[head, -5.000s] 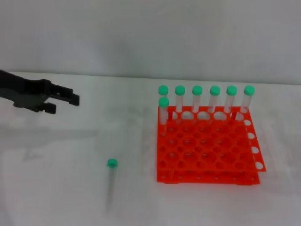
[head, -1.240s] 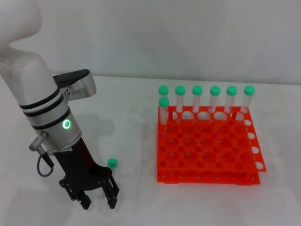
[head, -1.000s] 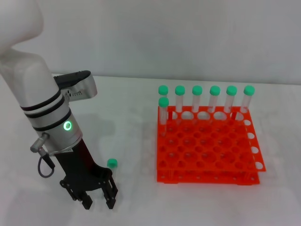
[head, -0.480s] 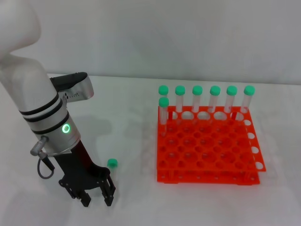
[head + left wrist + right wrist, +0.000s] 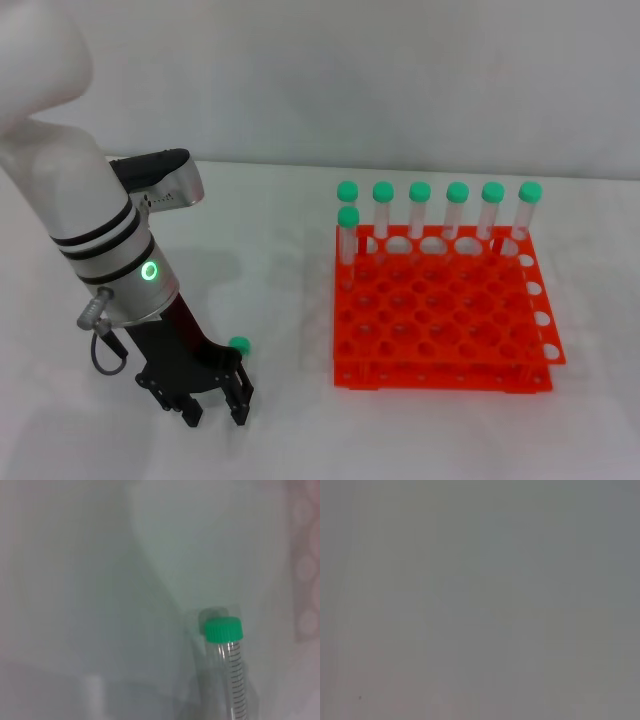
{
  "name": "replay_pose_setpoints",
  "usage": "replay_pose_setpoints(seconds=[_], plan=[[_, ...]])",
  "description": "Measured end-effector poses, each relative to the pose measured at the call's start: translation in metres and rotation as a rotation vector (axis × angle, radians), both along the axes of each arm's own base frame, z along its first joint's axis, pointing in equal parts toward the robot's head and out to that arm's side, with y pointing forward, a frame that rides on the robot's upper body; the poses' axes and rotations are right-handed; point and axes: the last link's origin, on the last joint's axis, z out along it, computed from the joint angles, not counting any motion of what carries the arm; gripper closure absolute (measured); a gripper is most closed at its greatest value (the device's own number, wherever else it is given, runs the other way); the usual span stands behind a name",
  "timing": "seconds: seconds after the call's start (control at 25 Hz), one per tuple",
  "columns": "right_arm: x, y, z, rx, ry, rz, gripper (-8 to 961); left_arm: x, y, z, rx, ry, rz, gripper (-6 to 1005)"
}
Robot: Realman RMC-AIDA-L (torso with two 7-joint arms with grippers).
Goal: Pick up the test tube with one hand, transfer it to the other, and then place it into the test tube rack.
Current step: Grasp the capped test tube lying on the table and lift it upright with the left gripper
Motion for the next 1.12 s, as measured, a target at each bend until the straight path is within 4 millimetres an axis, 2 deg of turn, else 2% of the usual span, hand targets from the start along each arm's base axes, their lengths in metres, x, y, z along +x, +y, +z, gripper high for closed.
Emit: replay_pose_setpoints(seconds=[0.76, 0.96, 1.12], plan=[[0.0016, -0.0015, 0.0000, 0.000, 0.000, -0.004, 296, -0.0001, -0.0011, -0.0049, 0.000, -0.004, -0.006, 459], [0.0022, -0.0027, 0.0001, 0.003, 0.001, -0.004, 298, -0.0009, -0.0030, -0.0072, -0.005, -0.004, -0.003, 524], [0.0021, -0.0027, 0.0001, 0.003, 0.001, -0.003, 300, -0.0022, -0.0040, -0.0081, -0.005, -0.005, -0.001, 539]])
